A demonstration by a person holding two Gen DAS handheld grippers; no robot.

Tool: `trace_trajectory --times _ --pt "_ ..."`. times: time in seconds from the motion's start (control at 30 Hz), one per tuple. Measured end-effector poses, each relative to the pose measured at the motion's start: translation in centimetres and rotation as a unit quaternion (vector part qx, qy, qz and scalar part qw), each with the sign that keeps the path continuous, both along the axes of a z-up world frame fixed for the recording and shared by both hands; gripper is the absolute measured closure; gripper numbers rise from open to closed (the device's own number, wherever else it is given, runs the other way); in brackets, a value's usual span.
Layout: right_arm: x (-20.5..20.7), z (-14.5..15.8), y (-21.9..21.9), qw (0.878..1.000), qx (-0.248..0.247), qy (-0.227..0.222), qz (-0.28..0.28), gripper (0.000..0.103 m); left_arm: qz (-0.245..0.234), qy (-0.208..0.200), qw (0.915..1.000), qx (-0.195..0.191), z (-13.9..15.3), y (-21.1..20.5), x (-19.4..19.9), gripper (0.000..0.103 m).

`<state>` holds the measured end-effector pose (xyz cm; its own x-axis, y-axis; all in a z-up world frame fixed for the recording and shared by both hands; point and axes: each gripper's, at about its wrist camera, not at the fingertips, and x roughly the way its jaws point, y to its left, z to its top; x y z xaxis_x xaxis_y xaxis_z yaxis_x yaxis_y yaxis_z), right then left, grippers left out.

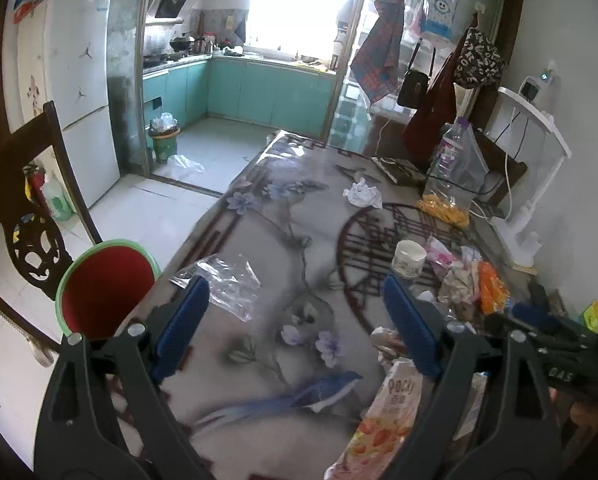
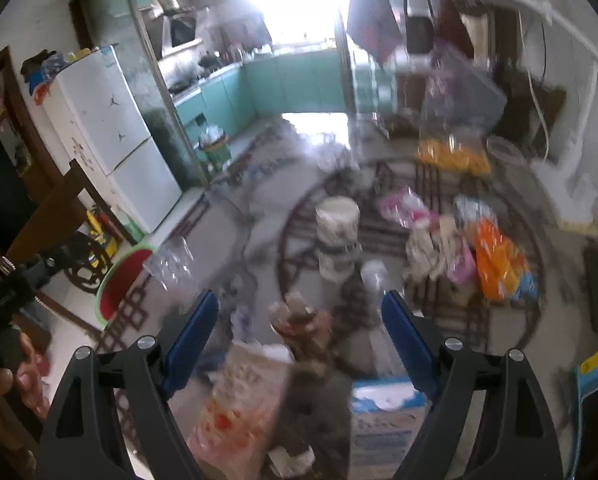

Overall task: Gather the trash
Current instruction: 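Move both tools back over the table toward the remaining trash, then grasp the clear plastic wrapper with the left tool while the right tool grasps crumpled paper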

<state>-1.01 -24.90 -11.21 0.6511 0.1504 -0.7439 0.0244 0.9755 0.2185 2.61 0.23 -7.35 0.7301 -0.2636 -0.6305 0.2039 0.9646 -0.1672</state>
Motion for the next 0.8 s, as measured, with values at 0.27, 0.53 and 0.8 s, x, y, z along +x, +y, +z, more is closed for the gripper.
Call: trace_trajectory --times 0.27,0.53,0.8 --pt "5.7 -6.1 1.5 0.992 0.002 0.121 0.036 0.032 0.023 0.016 0.9996 0.008 -0.5 -0.4 0.2 0.017" --pt "8.4 -10.9 2.9 0.981 -0.023 0.19 0.043 0.055 0.038 0.043 0.9982 0.015 -2.2 1.3 2.3 0.017" --pt "8.2 -7.0 3.5 0.993 -0.044 0.111 0.015 0.066 0.054 0.084 0.9949 0.012 -6.9 3.8 7.5 0.017"
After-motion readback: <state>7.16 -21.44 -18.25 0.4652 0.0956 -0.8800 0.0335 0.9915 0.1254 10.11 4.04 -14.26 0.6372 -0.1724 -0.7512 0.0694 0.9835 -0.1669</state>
